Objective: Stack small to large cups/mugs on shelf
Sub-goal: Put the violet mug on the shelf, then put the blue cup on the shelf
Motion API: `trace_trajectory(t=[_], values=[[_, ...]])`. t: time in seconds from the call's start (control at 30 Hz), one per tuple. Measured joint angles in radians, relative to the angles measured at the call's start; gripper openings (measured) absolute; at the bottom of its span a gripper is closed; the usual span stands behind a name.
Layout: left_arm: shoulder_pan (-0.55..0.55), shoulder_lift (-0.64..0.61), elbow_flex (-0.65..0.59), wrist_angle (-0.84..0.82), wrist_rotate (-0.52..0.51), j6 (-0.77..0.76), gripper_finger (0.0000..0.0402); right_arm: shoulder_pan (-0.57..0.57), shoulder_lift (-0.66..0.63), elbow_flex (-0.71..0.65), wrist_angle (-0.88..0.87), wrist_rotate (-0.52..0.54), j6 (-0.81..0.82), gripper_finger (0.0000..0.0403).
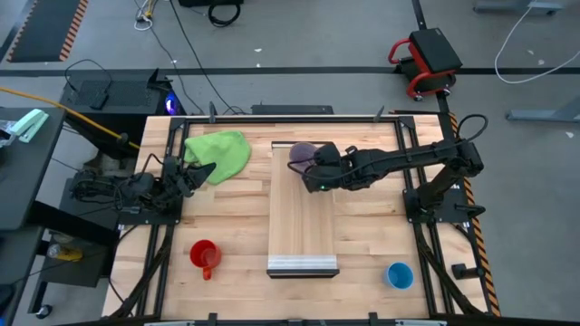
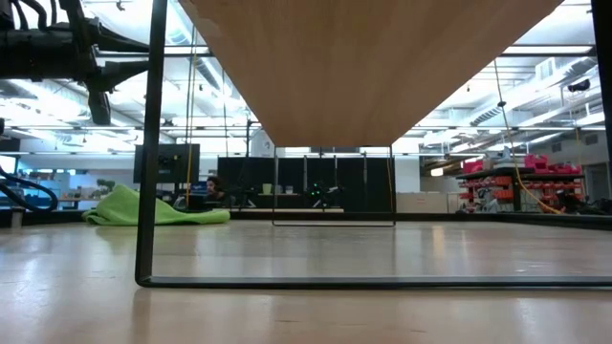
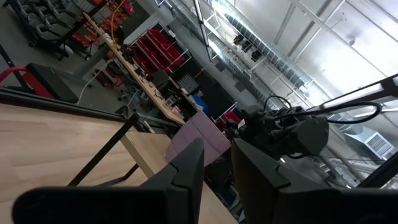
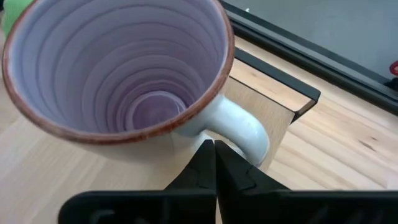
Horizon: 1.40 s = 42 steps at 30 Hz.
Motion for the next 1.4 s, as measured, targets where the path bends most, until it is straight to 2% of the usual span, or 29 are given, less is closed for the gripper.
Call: trace_trajectory(t=[0.37,0.57,0.73,0.9,1.07,1.27,1.4], values=[[0.0,0.0,0.0,0.0,0.0,0.002,0.0092,-0.002,-0.017,0.0,-0.021,0.001,-0.001,0.0],[0.0,0.0,0.0,0.0,-0.007,0.002,0.0092,0.034,-0.112,0.001,-0.036,0.002,0.045,0.0],[0.0,0.0,0.0,0.0,-0.009,0.002,0.0095,0.088,-0.2,0.001,-0.126,-0.024,0.106,0.0001],[0.0,0.0,0.0,0.0,-0.015,0.002,0.009,0.162,-0.303,0.001,-0.205,-0.116,0.195,0.0006],[0.0,0.0,0.0,0.002,-0.015,-0.001,0.0093,0.257,-0.4,0.001,-0.219,-0.256,0.332,0.0009],[0.0,0.0,0.0,0.002,-0.015,0.0,0.0094,0.402,-0.453,0.001,-0.311,-0.345,0.627,0.001],[0.0,0.0,0.0,0.002,-0.005,-0.001,0.0092,0.502,-0.44,0.001,-0.408,-0.468,0.819,0.001]])
